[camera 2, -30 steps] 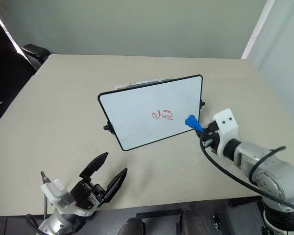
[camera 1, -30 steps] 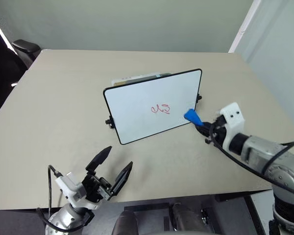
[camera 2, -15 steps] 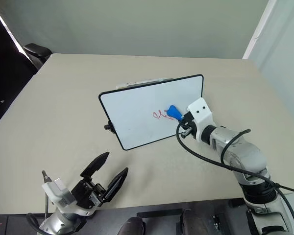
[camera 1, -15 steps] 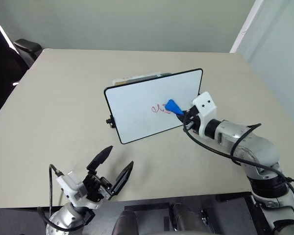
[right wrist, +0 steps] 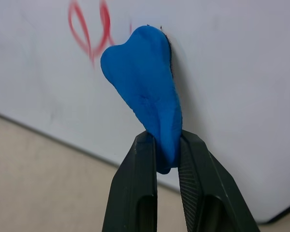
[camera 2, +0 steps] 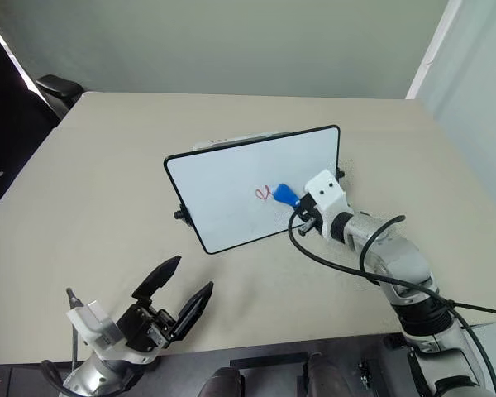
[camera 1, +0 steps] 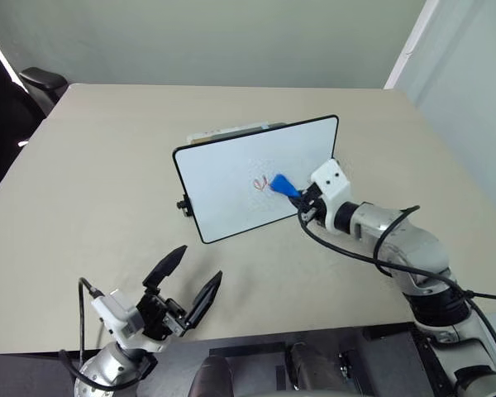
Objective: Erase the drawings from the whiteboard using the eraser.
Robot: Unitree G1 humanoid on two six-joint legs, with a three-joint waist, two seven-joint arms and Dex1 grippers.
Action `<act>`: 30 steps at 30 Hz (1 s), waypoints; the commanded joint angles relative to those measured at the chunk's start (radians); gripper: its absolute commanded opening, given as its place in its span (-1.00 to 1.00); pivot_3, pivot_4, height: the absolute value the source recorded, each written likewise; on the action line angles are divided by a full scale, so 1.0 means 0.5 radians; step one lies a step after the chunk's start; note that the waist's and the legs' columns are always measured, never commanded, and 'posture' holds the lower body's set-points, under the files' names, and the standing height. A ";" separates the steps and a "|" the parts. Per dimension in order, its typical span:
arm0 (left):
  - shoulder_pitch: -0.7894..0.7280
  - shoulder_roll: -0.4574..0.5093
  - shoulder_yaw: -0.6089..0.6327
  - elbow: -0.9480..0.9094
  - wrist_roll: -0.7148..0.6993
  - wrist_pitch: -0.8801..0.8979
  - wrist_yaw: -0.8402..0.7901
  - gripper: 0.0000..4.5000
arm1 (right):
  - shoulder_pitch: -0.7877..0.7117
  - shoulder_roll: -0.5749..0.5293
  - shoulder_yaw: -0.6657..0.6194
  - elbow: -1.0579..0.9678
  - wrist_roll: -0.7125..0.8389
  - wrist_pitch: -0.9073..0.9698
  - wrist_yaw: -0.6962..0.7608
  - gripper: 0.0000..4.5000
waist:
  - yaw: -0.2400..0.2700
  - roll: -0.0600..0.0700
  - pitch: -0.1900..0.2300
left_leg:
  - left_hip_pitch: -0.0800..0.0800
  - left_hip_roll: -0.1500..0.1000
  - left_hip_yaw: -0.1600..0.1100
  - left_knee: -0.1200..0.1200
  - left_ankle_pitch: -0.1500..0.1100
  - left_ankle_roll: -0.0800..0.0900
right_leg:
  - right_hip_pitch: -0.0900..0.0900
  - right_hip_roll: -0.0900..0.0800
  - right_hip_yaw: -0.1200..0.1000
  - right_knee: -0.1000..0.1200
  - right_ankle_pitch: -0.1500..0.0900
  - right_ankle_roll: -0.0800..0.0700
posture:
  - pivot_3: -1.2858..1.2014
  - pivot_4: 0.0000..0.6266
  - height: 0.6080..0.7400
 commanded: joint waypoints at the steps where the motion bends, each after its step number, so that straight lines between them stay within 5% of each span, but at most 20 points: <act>1: 0.012 -0.001 0.009 -0.062 -0.012 -0.018 -0.011 1.00 | 0.035 -0.013 0.010 -0.008 -0.063 0.001 0.018 -0.86 | 0.000 0.000 0.000 | 0.000 0.000 0.000 0.000 0.000 0.000 | 0.000 0.000 0.000 0.000 0.000 0.000 | 0.03 -0.52 1.00; 19: 0.024 0.000 0.000 -0.080 -0.029 -0.011 -0.020 1.00 | -0.198 -0.028 -0.187 -0.106 -0.096 0.074 0.027 -0.86 | -0.006 0.001 0.001 | -0.001 0.000 0.000 0.000 0.002 -0.004 | -0.001 0.000 0.000 0.000 0.001 -0.002 | 0.03 -0.52 1.00; 30: 0.035 0.002 0.008 -0.093 -0.042 -0.012 -0.018 1.00 | 0.037 -0.046 -0.045 -0.050 -0.115 0.168 0.089 -0.86 | 0.001 0.000 0.000 | -0.001 0.000 0.001 0.000 0.004 -0.007 | 0.000 0.000 0.000 0.000 0.001 -0.002 | 0.03 -0.52 1.00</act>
